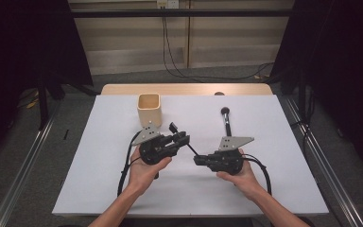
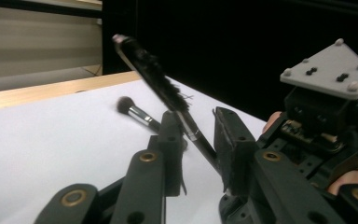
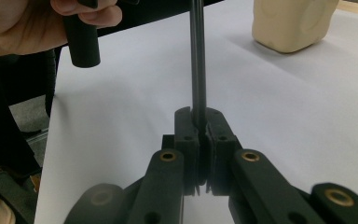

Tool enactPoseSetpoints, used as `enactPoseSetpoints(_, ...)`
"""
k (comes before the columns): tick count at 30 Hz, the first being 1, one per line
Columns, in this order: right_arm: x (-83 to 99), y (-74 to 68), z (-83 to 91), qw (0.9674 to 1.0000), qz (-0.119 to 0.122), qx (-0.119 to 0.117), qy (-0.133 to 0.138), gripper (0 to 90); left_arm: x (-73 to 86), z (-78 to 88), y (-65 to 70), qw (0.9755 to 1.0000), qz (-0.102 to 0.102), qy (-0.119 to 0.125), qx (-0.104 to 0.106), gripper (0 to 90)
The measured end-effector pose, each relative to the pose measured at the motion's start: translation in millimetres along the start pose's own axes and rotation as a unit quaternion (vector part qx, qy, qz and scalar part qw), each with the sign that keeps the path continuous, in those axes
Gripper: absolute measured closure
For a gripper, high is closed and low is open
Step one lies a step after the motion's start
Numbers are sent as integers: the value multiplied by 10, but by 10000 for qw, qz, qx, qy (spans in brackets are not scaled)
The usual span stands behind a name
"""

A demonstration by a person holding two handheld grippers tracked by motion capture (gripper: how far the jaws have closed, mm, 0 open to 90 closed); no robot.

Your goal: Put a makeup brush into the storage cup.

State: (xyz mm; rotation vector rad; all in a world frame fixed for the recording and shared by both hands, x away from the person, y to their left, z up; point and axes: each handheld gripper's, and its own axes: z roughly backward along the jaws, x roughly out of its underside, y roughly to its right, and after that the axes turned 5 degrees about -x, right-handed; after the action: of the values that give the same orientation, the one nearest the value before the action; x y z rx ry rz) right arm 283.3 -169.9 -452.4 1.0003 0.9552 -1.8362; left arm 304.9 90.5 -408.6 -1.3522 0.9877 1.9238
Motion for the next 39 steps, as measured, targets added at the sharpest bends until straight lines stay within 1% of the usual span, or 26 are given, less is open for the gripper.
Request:
enactPoseSetpoints(1, 0, -3, -5, 10000, -5, -14, 5, 860, -2, -1, -1, 10000, 34, 28, 30, 748)
enactPoseSetpoints(3, -2, -10, -11, 10000, -6, -25, 5, 860, -7, 8, 2, 10000, 19, 2, 25, 752)
enactPoseSetpoints(6, 0, -10, -15, 10000, -11, -42, -12, 860, -5, 4, 11, 10000, -7, 30, 47, 756)
enactPoseSetpoints(8, 3, -12, -16, 10000, -16, -48, -24, 859, -8, 5, 18, 10000, 31, 37, 70, 763)
enactPoseSetpoints(14, 5, -34, -30, 10000, 30, -8, -58, 856, -47, -4, 51, 9997, 29, 2, 246, 794)
enactPoseSetpoints(17, 7, -26, -29, 10000, -14, 4, -57, 849, -54, -5, 67, 9995, 40, 13, 300, 806)
enactPoseSetpoints(20, 2, -25, -21, 10000, -38, 12, -24, 845, -52, 8, 84, 9995, 35, 90, 291, 811)
enactPoseSetpoints(23, -1, -26, -18, 10000, -27, 30, -22, 840, -56, 11, 99, 9995, 2, 87, 295, 817)
enactPoseSetpoints(25, -1, -23, -17, 10000, -31, 53, -24, 834, -58, 11, 108, 9994, 42, 87, 337, 825)
enactPoseSetpoints(26, 0, -20, -18, 10000, -41, 67, -16, 825, -59, 10, 111, 9992, 43, 64, 391, 831)
enactPoseSetpoints(29, 1, -13, -18, 9999, -43, 101, -10, 804, -68, 6, 135, 9989, 33, 45, 467, 848)
enactPoseSetpoints(30, -1, -12, -18, 9999, -44, 106, -13, 801, -72, 5, 144, 9989, 4, 46, 457, 850)
enactPoseSetpoints(31, -1, -13, -17, 9999, -43, 91, -10, 791, -75, 2, 151, 9989, 28, 47, 472, 852)
enactPoseSetpoints(33, -6, -15, -13, 10000, -57, 36, -18, 778, -87, -3, 147, 9987, 205, 46, 461, 853)
enactPoseSetpoints(39, -28, -16, 33, 10000, -56, 23, 72, 724, -111, -5, 155, 9987, 220, 52, 461, 855)
